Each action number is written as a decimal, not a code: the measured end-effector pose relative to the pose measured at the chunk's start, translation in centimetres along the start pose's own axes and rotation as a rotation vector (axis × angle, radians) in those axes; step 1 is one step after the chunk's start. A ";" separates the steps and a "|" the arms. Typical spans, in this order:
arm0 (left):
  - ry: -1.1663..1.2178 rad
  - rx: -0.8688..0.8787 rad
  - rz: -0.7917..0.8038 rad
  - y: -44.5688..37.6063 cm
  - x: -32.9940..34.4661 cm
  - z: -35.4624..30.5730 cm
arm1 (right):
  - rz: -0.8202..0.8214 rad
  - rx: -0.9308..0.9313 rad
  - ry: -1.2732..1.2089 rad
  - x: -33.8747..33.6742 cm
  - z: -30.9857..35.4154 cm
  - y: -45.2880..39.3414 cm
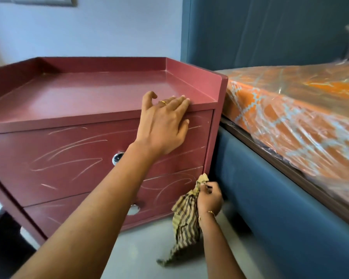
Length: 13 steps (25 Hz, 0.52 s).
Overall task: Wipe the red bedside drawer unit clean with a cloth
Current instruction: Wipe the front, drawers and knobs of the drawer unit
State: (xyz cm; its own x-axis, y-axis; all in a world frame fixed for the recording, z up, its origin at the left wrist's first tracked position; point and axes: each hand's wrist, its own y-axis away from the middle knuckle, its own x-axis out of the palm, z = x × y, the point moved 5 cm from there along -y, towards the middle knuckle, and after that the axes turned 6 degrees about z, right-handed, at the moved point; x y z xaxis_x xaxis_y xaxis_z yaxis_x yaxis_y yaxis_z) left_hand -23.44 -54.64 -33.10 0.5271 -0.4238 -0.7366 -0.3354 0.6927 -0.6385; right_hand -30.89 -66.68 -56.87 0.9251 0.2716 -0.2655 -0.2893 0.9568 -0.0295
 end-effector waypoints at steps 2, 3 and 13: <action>-0.052 0.043 0.017 0.0 -1.0 1.1 | -0.125 -0.098 -0.136 -0.8 3.5 0.7; -0.067 0.030 0.009 -0.1 -1.9 2.1 | -0.199 -0.194 -0.201 -1.3 6.5 1.0; -0.099 -0.025 0.294 2.0 -2.2 7.9 | -0.311 -0.430 -0.206 -1.2 18.0 3.5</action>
State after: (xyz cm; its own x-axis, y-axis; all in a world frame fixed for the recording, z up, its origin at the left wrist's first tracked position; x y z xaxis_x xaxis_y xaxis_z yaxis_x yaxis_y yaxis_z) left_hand -19.14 -47.75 -30.99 0.4777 -0.1481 -0.8659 -0.5026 0.7624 -0.4077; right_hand -28.60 -61.81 -39.26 0.9992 0.0397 0.0105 -0.0299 0.8781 -0.4775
